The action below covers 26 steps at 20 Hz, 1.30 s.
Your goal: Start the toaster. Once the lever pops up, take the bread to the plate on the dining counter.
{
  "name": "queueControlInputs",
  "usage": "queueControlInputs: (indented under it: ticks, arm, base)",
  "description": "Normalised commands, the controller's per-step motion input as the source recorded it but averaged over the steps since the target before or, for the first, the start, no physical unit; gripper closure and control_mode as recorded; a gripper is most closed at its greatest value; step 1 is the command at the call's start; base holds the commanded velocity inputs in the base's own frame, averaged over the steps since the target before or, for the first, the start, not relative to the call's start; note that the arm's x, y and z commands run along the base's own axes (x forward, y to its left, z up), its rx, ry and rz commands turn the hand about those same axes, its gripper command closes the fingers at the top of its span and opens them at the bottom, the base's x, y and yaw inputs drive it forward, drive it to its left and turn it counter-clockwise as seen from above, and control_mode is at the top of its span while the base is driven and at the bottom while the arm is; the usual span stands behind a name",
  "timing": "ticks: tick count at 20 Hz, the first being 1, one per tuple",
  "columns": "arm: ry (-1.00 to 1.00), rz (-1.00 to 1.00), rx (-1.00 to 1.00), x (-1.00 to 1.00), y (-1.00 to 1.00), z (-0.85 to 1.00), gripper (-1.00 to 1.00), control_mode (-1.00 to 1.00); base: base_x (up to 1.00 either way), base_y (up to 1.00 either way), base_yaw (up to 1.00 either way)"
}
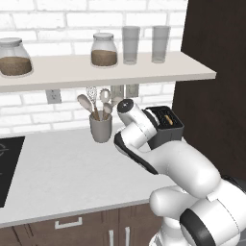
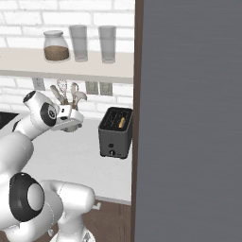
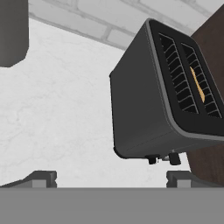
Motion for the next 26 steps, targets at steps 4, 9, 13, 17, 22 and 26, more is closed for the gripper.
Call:
queueControlInputs:
  ticks: [4,9,13,17,22,26]
  arm:
    - [0.0,0.0,0.0,0.0,0.0,0.0,-1.0,-1.0]
    - [0.0,0.0,0.0,0.0,0.0,0.0,-1.0,-1.0]
    - [0.0,0.0,0.0,0.0,0.0,0.0,-1.0,-1.0]
    - [0.0,0.0,0.0,0.0,0.0,0.0,-1.0,-1.0]
    - [0.0,0.0,0.0,0.0,0.0,0.0,-1.0,-1.0]
    - [0.0,0.0,0.0,0.0,0.0,0.0,-1.0,-1.0]
  base:
    - [0.0,0.0,0.0]
    - [0.0,0.0,0.0]
    - [0.0,0.0,0.0]
    - [0.0,0.0,0.0]
    - [0.0,0.0,0.0]
    - [0.0,0.0,0.0]
